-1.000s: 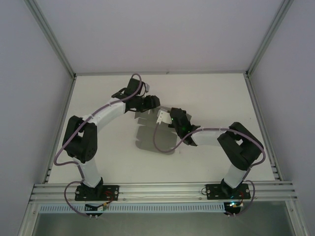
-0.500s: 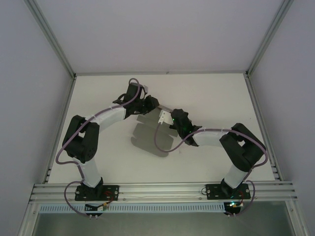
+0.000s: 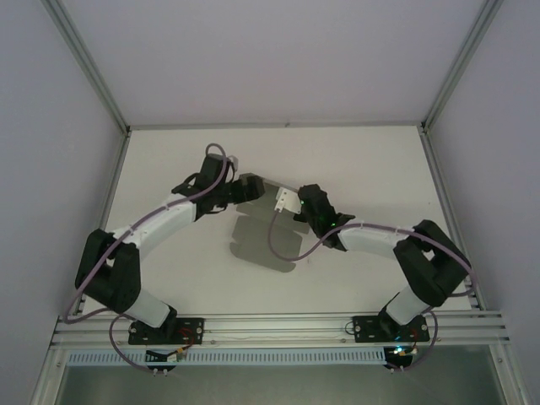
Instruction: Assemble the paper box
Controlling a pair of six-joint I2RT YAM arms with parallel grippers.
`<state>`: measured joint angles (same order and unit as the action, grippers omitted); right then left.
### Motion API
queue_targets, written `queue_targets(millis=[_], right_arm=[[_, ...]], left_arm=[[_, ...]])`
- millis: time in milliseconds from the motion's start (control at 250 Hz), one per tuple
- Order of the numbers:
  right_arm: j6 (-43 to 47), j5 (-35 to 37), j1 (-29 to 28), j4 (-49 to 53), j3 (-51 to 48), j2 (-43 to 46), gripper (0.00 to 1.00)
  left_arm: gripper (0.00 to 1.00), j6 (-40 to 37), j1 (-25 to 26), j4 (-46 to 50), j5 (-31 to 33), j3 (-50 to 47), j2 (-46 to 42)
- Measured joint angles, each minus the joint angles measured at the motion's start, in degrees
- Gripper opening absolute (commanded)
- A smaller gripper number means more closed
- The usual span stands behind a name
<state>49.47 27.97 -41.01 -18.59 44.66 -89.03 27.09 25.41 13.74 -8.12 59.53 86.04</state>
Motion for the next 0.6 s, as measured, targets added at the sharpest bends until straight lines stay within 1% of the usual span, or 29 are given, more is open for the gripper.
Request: queue_targets(millis=[164,248,335,451,511,563,599], right_arm=[[-2.2,-3.1,1.3,4.6,0.0,2.8,0.05],[-3.0,-3.6,1.6,6.8,0.1,2.9,0.05],[-4.2,-3.9,1.7,8.5,0.3,2.7,0.05],[-6.0,-4.9,1.7,9.8,0.8,2.4,0.04],[-7.0,-5.5,1.9,10.3,1.0,2.4,0.04],[-7.7,-6.0,2.2,11.1,1.3,2.4,0.04],[-8.3,-6.3,2.4,11.5,1.6,2.4,0.04]], left_arm=[[1.00,-1.7,-3.4,1.9,3.9,-6.0,-2.3],[0.94,-2.4,-4.8,0.7,4.1,-9.0,-3.8],[0.85,-3.2,-5.5,-3.0,1.0,-11.9,-5.0],[0.68,-4.6,-5.5,-8.9,-4.5,-14.0,-4.5],[0.65,-4.9,-5.5,-11.5,-6.9,-14.0,-3.2],[0.59,-4.7,-5.5,-13.7,-8.9,-14.0,-2.0],[0.56,-4.6,-5.5,-15.0,-10.0,-14.0,-1.3]])
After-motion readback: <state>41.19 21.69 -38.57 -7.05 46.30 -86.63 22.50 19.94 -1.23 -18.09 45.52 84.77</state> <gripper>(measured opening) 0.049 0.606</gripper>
